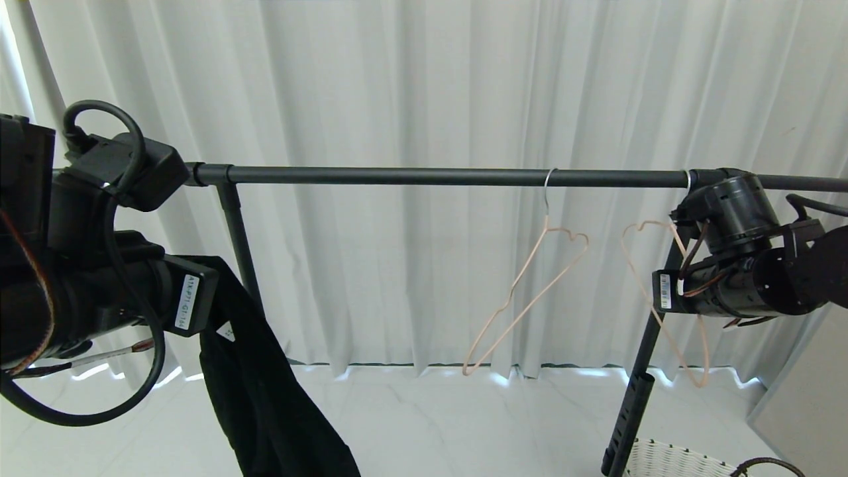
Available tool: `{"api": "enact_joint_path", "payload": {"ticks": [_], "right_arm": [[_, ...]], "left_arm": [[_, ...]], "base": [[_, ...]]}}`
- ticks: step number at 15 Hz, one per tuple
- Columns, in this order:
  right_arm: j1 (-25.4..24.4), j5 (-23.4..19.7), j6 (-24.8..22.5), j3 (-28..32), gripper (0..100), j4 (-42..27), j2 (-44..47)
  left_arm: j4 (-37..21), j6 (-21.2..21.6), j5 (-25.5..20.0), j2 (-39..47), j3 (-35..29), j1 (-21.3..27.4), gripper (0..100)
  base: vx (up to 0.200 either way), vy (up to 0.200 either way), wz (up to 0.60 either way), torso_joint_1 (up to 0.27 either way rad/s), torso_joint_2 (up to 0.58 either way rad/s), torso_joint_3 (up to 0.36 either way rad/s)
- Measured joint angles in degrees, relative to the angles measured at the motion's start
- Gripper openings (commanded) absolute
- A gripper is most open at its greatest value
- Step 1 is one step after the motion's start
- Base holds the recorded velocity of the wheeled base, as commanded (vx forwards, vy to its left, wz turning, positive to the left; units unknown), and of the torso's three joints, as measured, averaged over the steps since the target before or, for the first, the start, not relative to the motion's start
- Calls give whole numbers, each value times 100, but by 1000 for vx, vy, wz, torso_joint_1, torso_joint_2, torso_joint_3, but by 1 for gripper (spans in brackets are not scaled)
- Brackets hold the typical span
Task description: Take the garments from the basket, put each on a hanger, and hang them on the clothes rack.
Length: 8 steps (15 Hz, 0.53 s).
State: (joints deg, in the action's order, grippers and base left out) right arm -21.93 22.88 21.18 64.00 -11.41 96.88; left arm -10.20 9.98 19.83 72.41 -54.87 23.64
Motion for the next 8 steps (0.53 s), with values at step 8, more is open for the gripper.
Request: {"api": "enact_joint_path", "payload": {"ticks": [8], "right_arm": [[-6, -33, -24, -13, 0, -7, -176]], "left_arm": [[0, -5, 1, -6, 2, -7, 0]], "base": [[0, 0, 0, 0, 0, 0]]}}
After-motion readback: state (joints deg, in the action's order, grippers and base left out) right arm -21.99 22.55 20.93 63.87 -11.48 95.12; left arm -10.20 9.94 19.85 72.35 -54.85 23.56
